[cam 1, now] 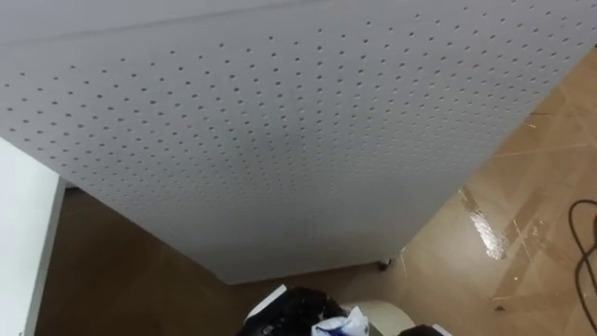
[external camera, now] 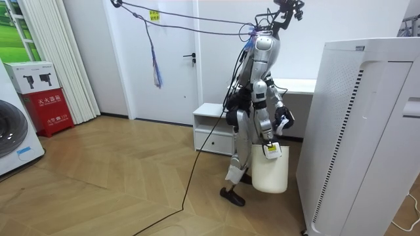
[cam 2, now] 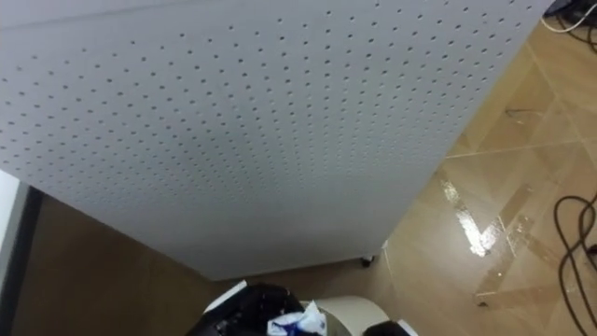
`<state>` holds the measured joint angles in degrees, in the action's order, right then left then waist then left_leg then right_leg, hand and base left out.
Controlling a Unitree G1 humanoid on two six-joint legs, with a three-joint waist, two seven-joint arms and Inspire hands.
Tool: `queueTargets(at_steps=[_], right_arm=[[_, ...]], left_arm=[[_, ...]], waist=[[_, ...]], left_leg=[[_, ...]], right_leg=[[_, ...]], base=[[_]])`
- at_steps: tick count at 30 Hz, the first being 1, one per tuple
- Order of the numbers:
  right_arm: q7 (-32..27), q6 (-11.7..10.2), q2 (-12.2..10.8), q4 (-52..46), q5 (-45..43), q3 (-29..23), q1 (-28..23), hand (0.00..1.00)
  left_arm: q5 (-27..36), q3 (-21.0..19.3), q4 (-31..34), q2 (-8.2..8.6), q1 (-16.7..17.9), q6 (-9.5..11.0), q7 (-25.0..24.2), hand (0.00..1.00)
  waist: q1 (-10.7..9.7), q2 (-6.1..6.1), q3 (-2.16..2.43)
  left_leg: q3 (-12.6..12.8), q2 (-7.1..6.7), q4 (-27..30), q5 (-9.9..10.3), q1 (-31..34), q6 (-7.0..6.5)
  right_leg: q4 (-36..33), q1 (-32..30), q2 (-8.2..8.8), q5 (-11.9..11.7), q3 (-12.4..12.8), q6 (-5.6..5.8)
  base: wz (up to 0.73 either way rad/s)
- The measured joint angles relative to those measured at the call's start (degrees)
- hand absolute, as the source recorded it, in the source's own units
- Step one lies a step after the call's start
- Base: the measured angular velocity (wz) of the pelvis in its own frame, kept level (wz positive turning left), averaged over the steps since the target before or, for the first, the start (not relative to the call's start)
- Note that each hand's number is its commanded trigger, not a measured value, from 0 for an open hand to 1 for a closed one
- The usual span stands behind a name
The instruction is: Pick garbage
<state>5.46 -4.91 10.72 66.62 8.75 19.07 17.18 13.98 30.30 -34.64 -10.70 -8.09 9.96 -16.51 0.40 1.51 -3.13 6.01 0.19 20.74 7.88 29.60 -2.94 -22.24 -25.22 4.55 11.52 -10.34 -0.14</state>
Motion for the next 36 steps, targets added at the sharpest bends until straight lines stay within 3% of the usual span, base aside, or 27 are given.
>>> queueTargets(at_steps=[3, 4, 5, 6, 8, 29, 36], right_arm=[[-0.4, 0.0, 0.0, 0.0, 1.4, 0.1, -0.2, 1.0], [-0.6, 0.0, 0.0, 0.0, 2.5, 0.1, -0.2, 1.0], [-0.9, 0.0, 0.0, 0.0, 2.8, 0.2, -0.2, 1.0], [-1.1, 0.0, 0.0, 0.0, 2.8, 0.2, -0.2, 1.0], [-1.3, 0.0, 0.0, 0.0, 4.2, 0.6, -0.2, 1.0], [-1.6, -0.1, -0.1, 0.1, 4.9, 1.2, -0.4, 1.0], [-1.5, -0.1, -0.2, 0.3, 6.7, 3.9, -1.1, 1.0]], left_arm=[[0.0, 0.5, -2.5, 0.03, -0.1, 0.0, 0.0, 1.0], [0.0, 0.5, -3.3, 0.04, -0.1, 0.0, 0.0, 0.91], [0.0, 0.6, -3.8, 0.04, -0.1, 0.0, 0.1, 0.59], [0.0, 0.7, -3.9, 0.03, -0.1, 0.0, 0.1, 0.14], [0.0, 1.0, -4.2, -0.05, -0.2, 0.0, 0.1, 0.0], [-0.1, 1.5, -4.8, -0.29, -0.1, 0.0, 0.1, 0.0], [-0.8, 1.7, -6.2, 0.37, -0.1, 0.0, 0.1, 0.0]], waist=[[-0.1, -0.08, -0.04], [-0.1, -0.08, -0.04], [-0.1, -0.08, -0.04], [-0.1, -0.08, -0.03], [-0.1, -0.1, -0.02], [-0.2, -0.2, 0.15], [-0.2, -0.23, 0.15]], left_leg=[[0.0, 0.04, 0.9, 0.0, 1.0, -0.07], [0.0, 0.03, 1.1, -0.2, 1.5, -0.28], [0.1, -0.01, 1.5, -0.2, 2.0, -0.33], [0.1, 0.0, 1.7, -0.2, 2.2, -0.34], [-0.1, 0.02, 2.4, -0.3, 3.0, -0.41], [-0.5, 0.03, 4.2, -0.4, 3.8, -0.49], [-0.8, 0.1, 4.6, -0.5, 3.5, -0.58]], right_leg=[[-0.7, -0.8, 0.13, 0.1, 0.0, -0.15], [-1.0, -1.3, 0.21, 0.1, 0.0, -0.18], [-1.6, -1.9, 0.35, 0.2, 0.1, -0.26], [-1.7, -2.1, 0.36, 0.2, 0.0, -0.27], [-2.4, -2.8, 0.46, 0.3, 0.0, -0.27], [-4.5, -3.7, 0.62, 0.5, 0.0, -0.38], [-4.4, -3.0, 0.54, 0.5, -0.4, -0.42]], base=[[0.0], [0.0], [0.0], [0.0], [0.0], [0.0], [0.03]])
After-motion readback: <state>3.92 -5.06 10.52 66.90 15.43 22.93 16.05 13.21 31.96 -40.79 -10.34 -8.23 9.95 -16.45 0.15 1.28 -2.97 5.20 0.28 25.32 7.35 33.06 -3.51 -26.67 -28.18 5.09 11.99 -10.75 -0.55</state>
